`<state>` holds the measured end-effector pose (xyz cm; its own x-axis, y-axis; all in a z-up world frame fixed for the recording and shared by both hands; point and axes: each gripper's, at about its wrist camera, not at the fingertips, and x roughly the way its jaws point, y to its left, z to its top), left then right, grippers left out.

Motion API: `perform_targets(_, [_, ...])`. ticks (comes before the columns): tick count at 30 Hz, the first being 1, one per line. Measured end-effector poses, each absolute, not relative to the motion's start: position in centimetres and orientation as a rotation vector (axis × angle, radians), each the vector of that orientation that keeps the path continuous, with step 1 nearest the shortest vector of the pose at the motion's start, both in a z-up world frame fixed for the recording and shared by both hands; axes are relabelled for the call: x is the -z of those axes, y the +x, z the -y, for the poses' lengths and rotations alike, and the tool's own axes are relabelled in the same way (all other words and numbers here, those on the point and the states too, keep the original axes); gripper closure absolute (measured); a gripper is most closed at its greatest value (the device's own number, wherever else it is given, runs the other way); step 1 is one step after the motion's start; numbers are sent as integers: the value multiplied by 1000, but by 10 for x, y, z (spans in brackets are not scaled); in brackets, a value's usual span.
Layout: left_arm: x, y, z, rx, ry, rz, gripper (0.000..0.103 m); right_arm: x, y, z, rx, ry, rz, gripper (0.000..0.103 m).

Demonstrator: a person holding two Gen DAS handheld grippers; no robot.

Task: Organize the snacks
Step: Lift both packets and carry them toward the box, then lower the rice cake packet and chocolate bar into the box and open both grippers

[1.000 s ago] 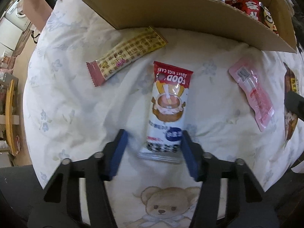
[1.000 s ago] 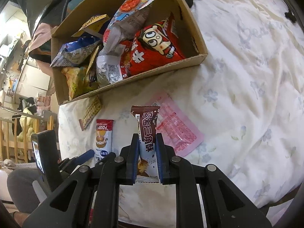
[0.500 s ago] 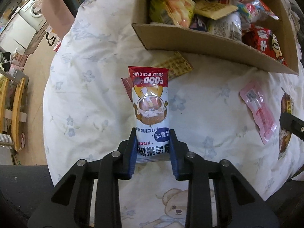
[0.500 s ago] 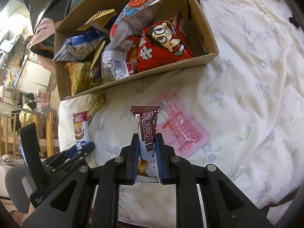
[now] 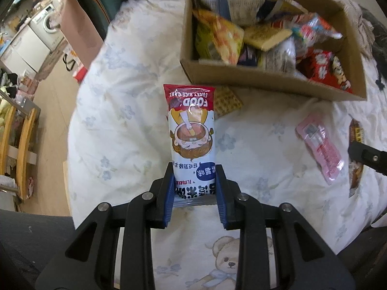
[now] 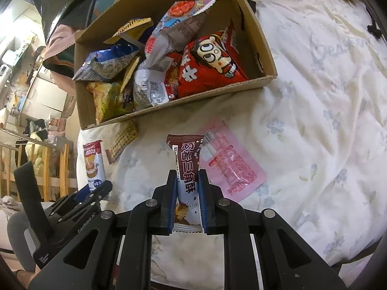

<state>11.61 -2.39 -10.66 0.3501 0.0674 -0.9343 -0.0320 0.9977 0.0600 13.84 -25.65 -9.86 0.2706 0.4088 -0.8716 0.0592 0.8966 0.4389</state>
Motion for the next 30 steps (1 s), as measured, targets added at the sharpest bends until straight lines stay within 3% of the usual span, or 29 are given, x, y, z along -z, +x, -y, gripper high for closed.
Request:
perform_targets(11, [48,113,25,-34,-1,-1097,77,50,138,251,-343,441,-1116,86])
perform_targets(30, [-28,199,33,19,7,-952,77,-5,166,309,-249,454,-912,86])
